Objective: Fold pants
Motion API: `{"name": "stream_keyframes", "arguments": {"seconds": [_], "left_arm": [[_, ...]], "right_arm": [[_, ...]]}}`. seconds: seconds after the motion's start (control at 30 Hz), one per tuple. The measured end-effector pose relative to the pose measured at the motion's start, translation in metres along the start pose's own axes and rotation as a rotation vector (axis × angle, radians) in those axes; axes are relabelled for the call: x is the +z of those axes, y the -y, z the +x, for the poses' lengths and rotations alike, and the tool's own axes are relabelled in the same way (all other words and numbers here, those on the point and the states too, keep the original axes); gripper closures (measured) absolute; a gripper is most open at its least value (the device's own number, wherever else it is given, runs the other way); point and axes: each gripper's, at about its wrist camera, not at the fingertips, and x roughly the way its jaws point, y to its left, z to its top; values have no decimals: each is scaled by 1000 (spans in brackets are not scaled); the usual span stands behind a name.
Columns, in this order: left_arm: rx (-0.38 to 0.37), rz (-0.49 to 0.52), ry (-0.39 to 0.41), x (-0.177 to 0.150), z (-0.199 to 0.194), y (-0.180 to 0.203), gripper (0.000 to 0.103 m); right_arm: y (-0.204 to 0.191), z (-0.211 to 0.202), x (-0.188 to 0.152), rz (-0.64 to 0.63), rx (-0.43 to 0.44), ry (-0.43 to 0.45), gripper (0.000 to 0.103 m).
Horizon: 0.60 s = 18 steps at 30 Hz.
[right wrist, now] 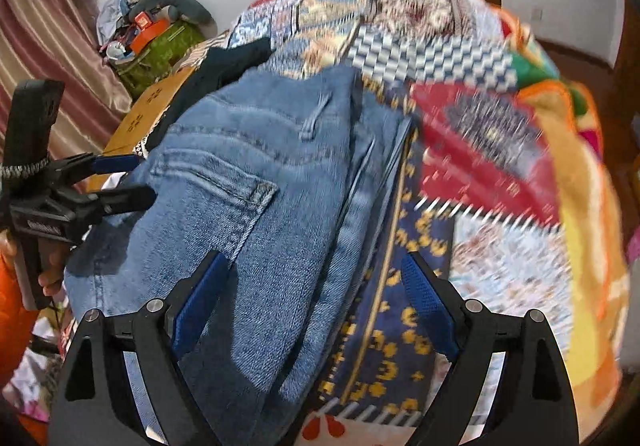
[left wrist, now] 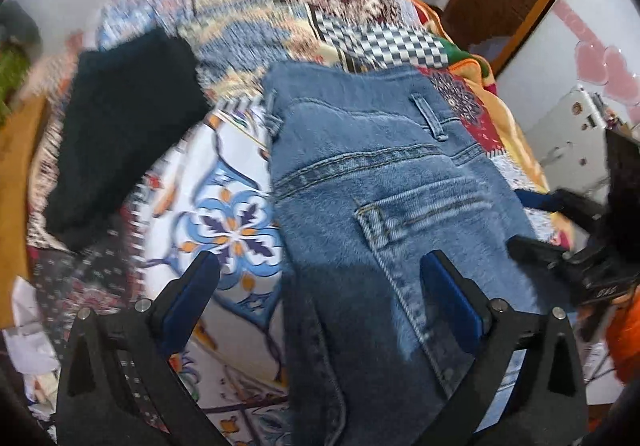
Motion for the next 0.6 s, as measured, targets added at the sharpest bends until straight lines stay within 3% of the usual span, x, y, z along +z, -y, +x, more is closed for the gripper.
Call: {"name": "stream_keyframes", "arguments": {"seconds": [0.23, 0.4, 0.5, 0.6], "left_arm": [[-131, -12, -119, 21, 27, -3, 0], [-214, -41, -136, 32, 40, -9, 1], [-236, -54, -122, 39, 43, -7, 11], [-262, -66, -123, 45, 43, -8, 23]], "right_arm": [[20, 24, 13, 108, 187, -71, 13], [20, 36, 18, 119, 236, -81, 17], [21, 39, 22, 129, 232, -72, 25], [24, 42, 29, 140, 226, -68, 41]]}}
